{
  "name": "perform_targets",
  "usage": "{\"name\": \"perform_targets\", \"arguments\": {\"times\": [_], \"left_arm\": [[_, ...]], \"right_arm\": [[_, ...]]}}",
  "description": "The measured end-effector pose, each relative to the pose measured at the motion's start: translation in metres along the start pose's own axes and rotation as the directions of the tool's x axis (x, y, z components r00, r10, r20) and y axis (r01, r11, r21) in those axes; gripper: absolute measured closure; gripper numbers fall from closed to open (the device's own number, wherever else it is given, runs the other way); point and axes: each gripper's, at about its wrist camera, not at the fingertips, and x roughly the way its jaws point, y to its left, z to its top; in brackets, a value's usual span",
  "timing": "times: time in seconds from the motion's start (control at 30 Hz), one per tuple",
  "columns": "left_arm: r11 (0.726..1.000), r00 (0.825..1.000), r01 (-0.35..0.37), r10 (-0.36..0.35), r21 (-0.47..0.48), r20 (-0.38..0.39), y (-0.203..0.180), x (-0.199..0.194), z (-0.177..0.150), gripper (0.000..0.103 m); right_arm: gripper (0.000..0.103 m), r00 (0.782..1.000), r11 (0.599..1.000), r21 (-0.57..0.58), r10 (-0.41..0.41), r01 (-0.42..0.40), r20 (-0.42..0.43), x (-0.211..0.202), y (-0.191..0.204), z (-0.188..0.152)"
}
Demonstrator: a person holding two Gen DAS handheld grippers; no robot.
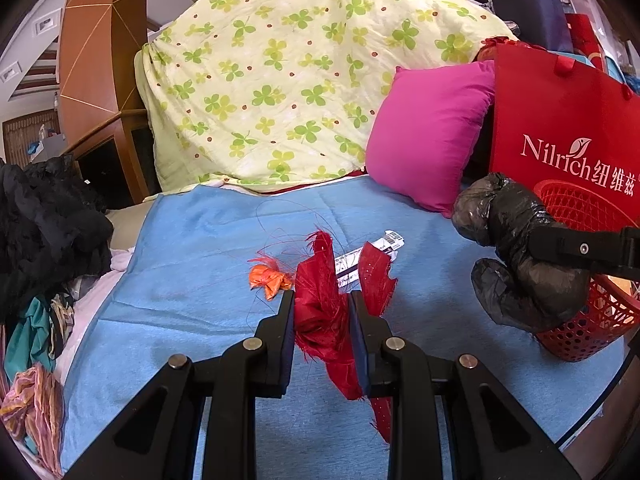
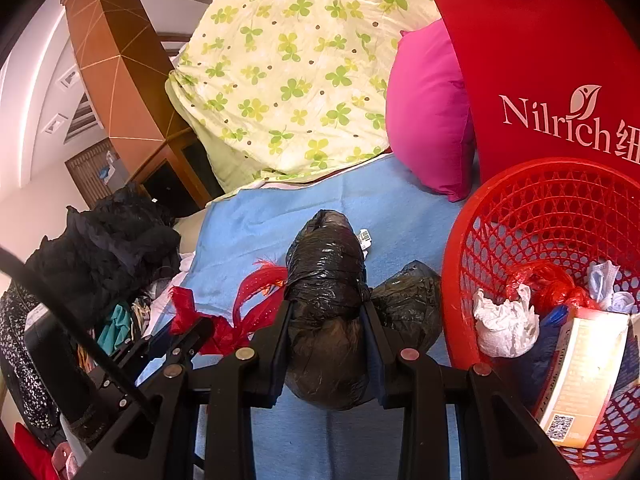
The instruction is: Collect trash
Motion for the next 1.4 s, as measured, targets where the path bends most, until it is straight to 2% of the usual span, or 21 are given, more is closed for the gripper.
{"name": "perform_targets", "arguments": {"times": [1.4], "left_arm": [[1.000, 1.000, -0.006, 0.006, 0.023, -0.003, -0.0056, 0.0012, -0.0021, 0.076]], "right_arm": [[0.068, 1.000, 1.000, 0.003, -0.004, 0.004, 0.011, -0.0081, 0.0035, 0.0007]]}}
